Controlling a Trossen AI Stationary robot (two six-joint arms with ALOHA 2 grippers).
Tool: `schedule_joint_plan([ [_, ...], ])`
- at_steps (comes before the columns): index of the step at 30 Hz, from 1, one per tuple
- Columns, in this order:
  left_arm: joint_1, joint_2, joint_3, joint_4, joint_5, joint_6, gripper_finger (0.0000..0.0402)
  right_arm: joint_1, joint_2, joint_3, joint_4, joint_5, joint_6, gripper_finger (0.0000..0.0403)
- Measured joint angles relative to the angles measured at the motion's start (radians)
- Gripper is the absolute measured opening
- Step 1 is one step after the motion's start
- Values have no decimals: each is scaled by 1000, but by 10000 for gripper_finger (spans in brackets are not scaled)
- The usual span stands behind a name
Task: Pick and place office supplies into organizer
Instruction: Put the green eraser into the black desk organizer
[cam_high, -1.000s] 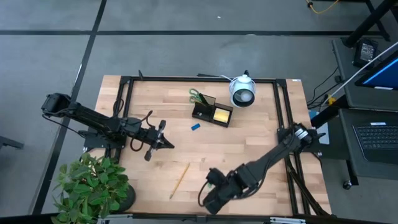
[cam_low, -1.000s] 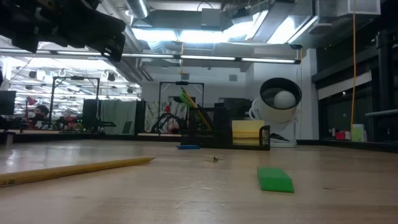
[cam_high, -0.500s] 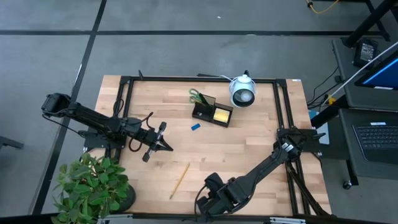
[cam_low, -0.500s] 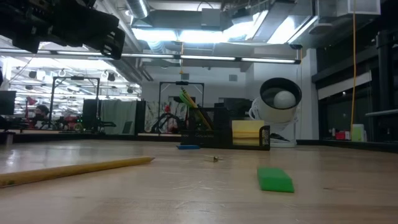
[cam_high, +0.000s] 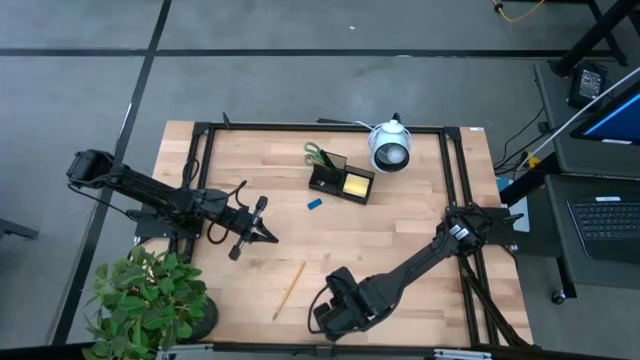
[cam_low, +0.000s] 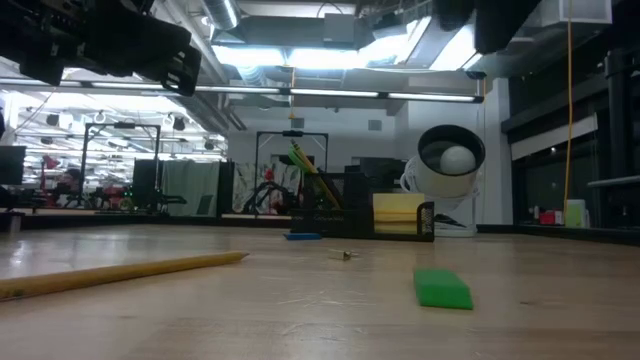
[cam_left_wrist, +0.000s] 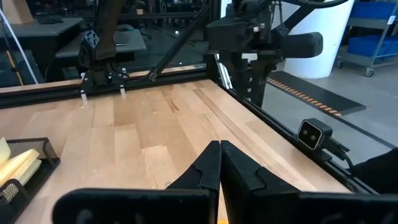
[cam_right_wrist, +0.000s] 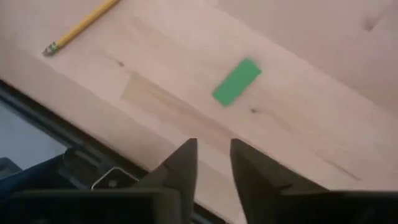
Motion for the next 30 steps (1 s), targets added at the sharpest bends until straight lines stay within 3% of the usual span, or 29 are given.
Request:
schedule_joint_plan([
  [6,0,0,0,-1,0,0,3,-26,-1,-34,12,-5,33,159],
  [12,0,0,0,-7,0,-1,4,-43,-1,-138,50,-72,162,193],
  [23,0,0,0,-8,0,-3,5,-67,-1,-346,344,-58,237,199],
  [30,0,0,0,-9,0,-11,2,-96,-9,-416,418,-54,236,198],
])
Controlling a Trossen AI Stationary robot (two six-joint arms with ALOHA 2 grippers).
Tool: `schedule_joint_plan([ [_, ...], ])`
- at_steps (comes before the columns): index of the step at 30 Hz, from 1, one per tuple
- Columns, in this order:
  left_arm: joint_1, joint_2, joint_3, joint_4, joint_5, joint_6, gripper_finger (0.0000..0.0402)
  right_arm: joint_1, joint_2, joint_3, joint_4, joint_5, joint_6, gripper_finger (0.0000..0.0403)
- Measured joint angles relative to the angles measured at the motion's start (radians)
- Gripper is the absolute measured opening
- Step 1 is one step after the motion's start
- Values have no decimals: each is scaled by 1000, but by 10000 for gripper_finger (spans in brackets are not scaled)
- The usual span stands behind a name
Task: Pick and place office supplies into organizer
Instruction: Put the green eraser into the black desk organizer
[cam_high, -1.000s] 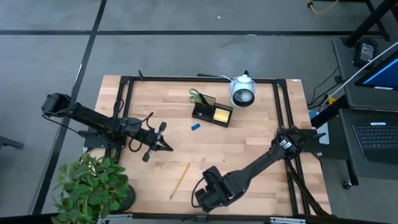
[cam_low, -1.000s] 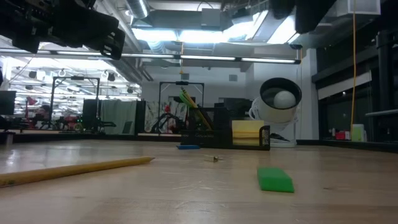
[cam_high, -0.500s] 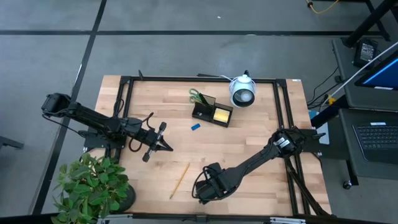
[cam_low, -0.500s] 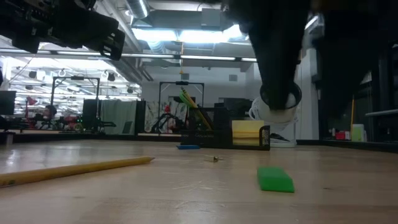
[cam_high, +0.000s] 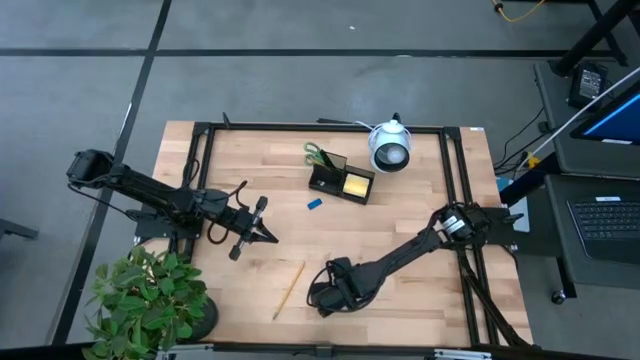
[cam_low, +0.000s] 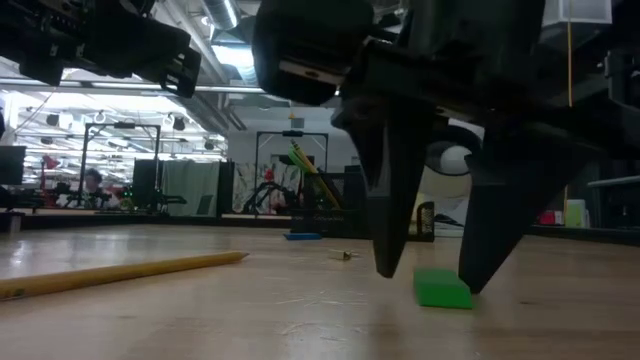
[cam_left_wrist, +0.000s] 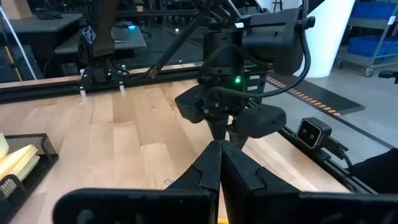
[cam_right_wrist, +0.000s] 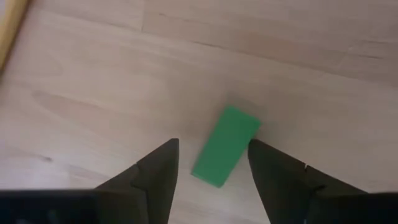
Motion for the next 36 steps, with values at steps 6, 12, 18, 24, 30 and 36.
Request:
schedule_joint_plan([
  [6,0,0,0,0,0,0,5,-14,0,-1,1,-25,-1,198],
  [12,0,0,0,0,0,0,3,-18,3,-1,-36,-81,1,198],
  [18,0,0,0,0,0,0,4,-26,11,0,-59,-97,1,198],
  [24,0,0,0,0,0,0,4,-26,29,0,-59,-98,1,198],
  [30,0,0,0,0,0,0,3,-25,29,0,-66,-99,1,179],
  [36,0,0,0,1,0,0,5,-25,30,-1,-87,-100,-24,118],
])
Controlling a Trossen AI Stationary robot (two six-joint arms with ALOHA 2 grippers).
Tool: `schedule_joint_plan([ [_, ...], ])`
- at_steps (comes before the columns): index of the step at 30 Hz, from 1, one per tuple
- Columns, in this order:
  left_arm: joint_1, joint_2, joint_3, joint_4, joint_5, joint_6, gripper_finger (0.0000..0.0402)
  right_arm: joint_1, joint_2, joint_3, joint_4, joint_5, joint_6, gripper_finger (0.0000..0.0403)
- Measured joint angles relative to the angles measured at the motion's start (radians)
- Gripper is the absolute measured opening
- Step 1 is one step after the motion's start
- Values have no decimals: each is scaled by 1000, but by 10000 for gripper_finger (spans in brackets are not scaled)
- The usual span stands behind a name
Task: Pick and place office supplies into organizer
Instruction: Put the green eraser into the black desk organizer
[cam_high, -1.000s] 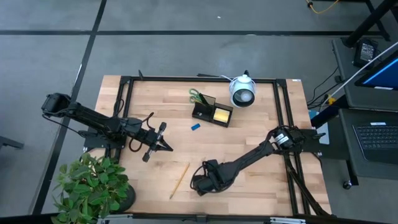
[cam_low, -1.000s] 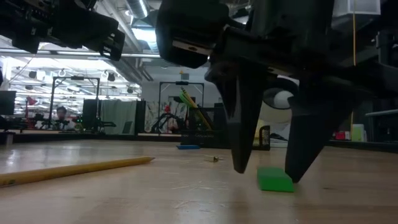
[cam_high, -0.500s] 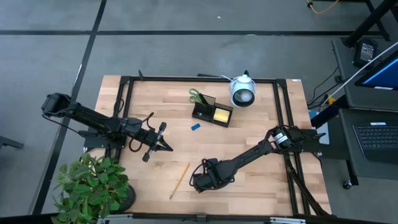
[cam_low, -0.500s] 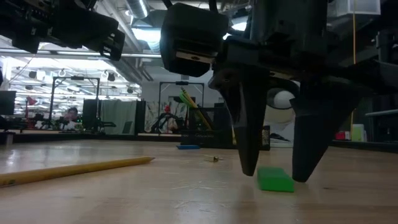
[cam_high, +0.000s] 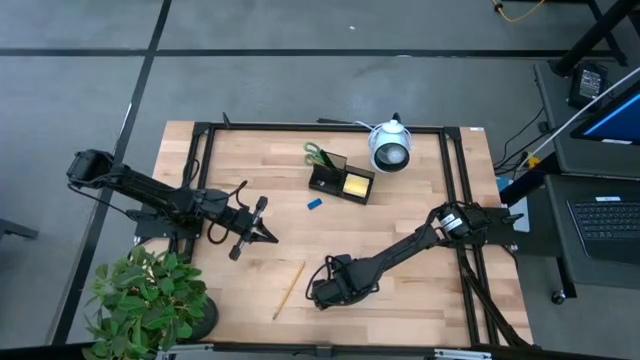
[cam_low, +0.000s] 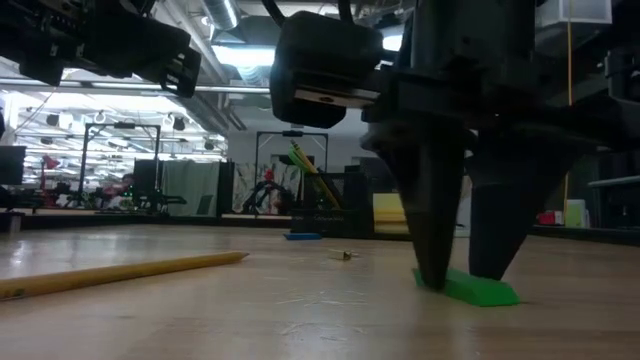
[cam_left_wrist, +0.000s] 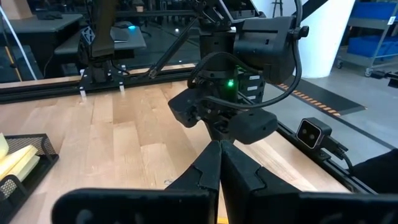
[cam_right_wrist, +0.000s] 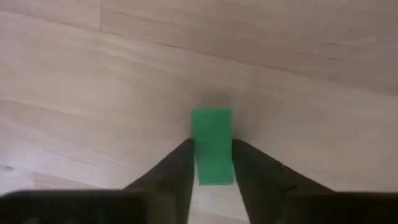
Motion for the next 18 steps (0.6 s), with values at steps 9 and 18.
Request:
schedule_joint_plan([
  [9,0,0,0,0,0,0,4,0,0,0,-10,1,-96,61],
  [18,0,0,0,0,0,-8,2,1,0,0,-9,9,-157,102],
])
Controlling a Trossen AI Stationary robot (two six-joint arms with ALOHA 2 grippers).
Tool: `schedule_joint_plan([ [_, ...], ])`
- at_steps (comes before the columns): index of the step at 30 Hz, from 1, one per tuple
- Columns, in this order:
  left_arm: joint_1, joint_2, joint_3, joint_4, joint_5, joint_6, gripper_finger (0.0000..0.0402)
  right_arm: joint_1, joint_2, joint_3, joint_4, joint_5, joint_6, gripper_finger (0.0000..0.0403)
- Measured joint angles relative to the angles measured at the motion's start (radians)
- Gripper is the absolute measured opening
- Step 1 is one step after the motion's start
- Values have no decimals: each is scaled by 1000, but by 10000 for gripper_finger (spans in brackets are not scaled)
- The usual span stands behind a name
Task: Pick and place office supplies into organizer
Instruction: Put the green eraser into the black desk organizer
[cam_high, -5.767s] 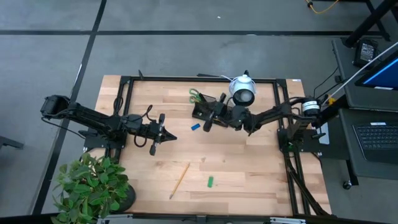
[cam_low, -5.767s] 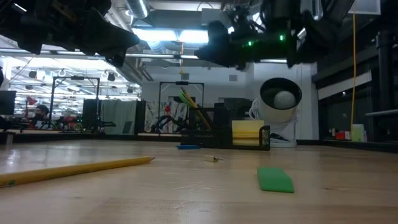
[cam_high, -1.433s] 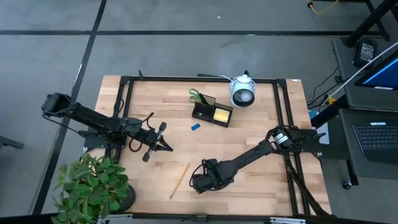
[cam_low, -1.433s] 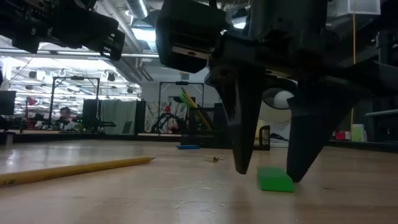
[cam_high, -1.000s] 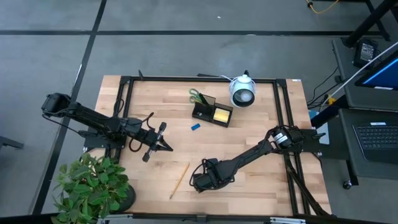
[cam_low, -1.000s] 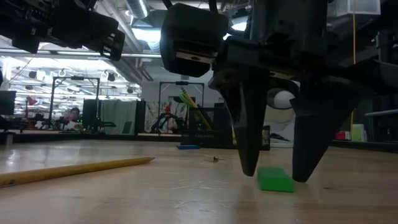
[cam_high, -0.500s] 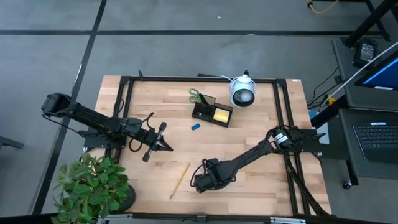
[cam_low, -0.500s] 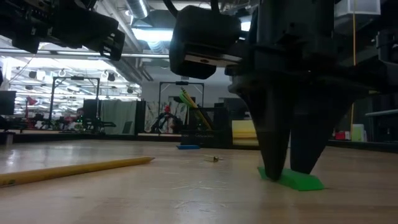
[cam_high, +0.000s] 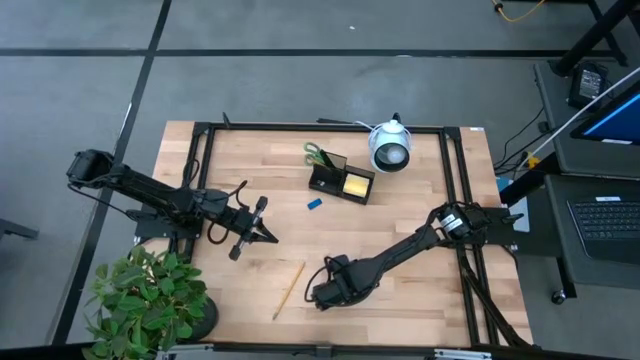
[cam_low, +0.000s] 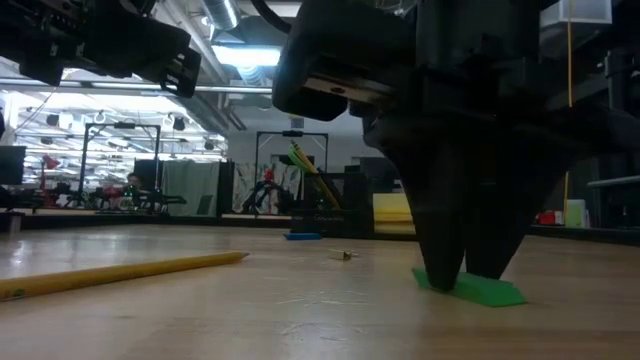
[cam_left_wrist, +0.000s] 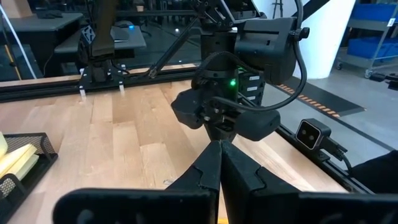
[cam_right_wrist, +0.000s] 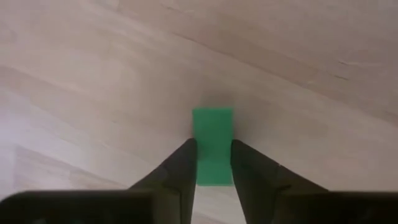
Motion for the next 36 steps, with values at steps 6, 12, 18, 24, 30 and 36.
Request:
schedule_joint_plan([
  [6,0,0,0,0,0,0,5,0,0,0,0,12,-59,99],
  [12,0,0,0,0,0,0,3,11,8,0,0,48,-83,92],
  [18,0,0,0,1,0,0,4,29,16,2,-1,86,-107,92],
  [24,0,0,0,1,0,0,4,31,16,2,0,99,-111,91],
  [30,0,0,0,1,0,0,2,31,21,17,-13,100,-111,91],
  [36,0,0,0,1,0,0,5,31,33,88,-87,118,-113,91],
])
